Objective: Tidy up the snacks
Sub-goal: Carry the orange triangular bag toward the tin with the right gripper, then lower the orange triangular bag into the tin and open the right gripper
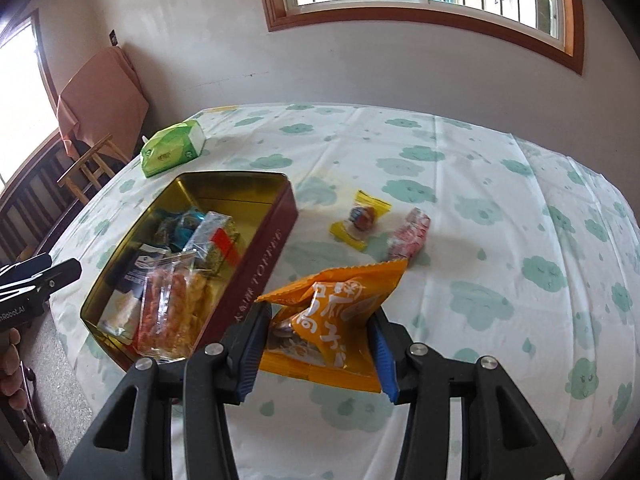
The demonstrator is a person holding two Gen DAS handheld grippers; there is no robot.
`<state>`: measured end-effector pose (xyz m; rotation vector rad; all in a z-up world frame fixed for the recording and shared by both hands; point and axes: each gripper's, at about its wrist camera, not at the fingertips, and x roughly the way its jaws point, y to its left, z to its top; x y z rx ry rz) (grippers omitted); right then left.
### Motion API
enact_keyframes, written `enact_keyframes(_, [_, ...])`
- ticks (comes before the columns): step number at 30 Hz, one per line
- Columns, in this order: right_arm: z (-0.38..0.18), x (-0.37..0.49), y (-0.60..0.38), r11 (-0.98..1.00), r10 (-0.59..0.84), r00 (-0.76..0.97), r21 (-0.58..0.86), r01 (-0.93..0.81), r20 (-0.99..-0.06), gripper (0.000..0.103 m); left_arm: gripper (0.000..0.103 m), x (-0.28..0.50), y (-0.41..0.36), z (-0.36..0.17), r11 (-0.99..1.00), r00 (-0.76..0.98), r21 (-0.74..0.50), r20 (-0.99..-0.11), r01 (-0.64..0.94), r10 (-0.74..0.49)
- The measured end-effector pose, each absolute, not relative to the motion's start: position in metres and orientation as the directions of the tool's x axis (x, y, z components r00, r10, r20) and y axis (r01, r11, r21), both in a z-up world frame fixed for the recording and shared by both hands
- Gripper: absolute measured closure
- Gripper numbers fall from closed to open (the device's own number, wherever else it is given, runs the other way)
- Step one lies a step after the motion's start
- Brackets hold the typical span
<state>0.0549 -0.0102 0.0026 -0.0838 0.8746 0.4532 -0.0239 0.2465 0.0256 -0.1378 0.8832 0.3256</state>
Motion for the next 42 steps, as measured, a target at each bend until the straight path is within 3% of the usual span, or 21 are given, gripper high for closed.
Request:
enact_keyframes(19, [-0.002, 0.062, 0.087, 0.822, 0.405, 0.476, 0.083, -0.564, -0.781, 0.055, 0.016, -0.036, 0.275, 0.011, 0.919, 0.533, 0.026, -0.808, -0.394, 0.252])
enact_keyframes(42, [-0.015, 0.081, 0.097, 0.834, 0.399, 0.44, 0.119, -0.538, -0.804, 0.052, 0.016, -0.032, 0.276, 0.003, 0.921, 0.512, 0.021, -0.826, -0.388, 0.234])
